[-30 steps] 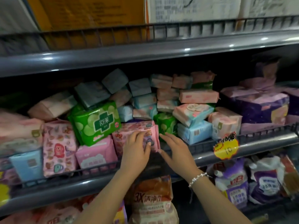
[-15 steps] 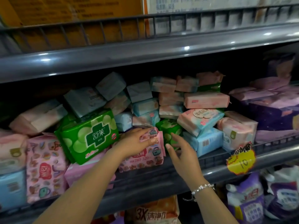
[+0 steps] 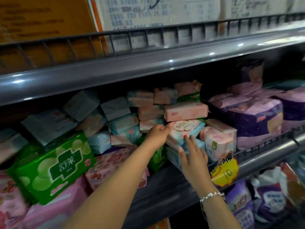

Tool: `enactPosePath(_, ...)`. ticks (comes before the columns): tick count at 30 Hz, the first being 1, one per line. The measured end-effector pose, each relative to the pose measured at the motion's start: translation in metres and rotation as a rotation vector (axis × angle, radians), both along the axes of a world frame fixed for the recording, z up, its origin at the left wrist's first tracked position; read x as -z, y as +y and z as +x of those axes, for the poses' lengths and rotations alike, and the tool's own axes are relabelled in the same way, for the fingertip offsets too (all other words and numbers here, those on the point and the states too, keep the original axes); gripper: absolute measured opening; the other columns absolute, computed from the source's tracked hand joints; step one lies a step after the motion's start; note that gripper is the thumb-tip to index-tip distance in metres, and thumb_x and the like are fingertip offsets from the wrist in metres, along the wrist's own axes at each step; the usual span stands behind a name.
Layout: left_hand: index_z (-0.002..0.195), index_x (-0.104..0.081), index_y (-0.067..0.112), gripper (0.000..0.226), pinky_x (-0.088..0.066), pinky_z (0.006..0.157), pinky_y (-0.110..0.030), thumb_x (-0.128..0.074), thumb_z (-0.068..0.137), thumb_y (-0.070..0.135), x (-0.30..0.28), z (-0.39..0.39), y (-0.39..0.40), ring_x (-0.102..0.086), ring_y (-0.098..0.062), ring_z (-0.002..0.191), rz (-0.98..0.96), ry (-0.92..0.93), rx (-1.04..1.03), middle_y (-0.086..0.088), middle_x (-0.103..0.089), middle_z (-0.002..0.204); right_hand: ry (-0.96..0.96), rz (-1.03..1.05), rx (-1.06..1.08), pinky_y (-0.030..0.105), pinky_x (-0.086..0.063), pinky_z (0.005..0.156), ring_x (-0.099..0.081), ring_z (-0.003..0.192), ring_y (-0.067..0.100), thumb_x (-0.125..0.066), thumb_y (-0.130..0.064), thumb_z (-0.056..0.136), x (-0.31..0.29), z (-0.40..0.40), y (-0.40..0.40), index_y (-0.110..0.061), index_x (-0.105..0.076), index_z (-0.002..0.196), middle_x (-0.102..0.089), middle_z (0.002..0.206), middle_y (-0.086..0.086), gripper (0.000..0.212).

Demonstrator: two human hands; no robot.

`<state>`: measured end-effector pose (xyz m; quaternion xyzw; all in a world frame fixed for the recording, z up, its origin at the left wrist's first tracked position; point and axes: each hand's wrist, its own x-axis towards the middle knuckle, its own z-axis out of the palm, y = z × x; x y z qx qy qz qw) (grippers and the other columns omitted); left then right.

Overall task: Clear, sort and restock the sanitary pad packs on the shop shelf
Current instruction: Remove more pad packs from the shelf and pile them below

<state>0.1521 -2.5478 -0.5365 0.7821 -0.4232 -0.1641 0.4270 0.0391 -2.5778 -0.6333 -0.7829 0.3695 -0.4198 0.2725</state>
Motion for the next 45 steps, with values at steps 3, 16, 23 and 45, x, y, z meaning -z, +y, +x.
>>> enactPosePath(3, 0.107, -0.065, 0.010, 0.039, -0.040, 0.079, -0.027, -0.054, 0.094, 0.045, 0.002, -0.002, -0.018, -0.059, -0.022, 0.100, 0.009, 0.052, -0.063, -0.008, -0.064, 0.105, -0.138, 0.168, -0.139, 0.033, -0.031, 0.111, -0.047, 0.127, 0.021, -0.044, -0.031, 0.101, -0.005, -0.005, -0.003, -0.026, -0.028, 0.150, -0.017, 0.160, -0.007, 0.052)
enactPosePath(16, 0.108, -0.058, 0.016, 0.035, -0.038, 0.052, -0.024, -0.073, 0.083, 0.035, 0.006, 0.010, -0.016, -0.056, -0.019, 0.075, -0.043, 0.419, -0.113, -0.011, -0.069, 0.107, -0.543, 0.385, -0.039, 0.022, -0.048, 0.087, -0.055, 0.107, 0.007, -0.057, -0.042, 0.092, -0.022, -0.030, -0.007, -0.032, -0.054, 0.128, -0.042, 0.131, -0.004, 0.038)
enactPosePath(23, 0.106, -0.058, 0.012, 0.029, -0.037, 0.053, -0.023, -0.067, 0.088, 0.032, -0.002, 0.006, 0.012, -0.054, -0.015, 0.069, 0.053, 0.446, -0.014, -0.005, -0.065, 0.087, -0.830, 0.784, -0.311, 0.048, -0.051, 0.097, -0.064, 0.110, 0.017, -0.065, -0.048, 0.077, -0.032, -0.031, -0.001, -0.041, -0.027, 0.147, -0.057, 0.130, -0.004, 0.080)
enactPosePath(45, 0.114, -0.054, 0.013, 0.022, -0.051, 0.036, -0.031, -0.058, 0.096, 0.024, 0.003, -0.015, -0.081, -0.062, -0.019, 0.041, -0.106, 0.824, -0.138, -0.010, -0.065, 0.060, -0.907, 0.733, -0.166, 0.046, -0.058, 0.081, -0.071, 0.092, 0.024, -0.059, -0.006, 0.091, -0.028, -0.078, 0.005, -0.048, -0.035, 0.137, -0.066, 0.115, 0.004, 0.067)
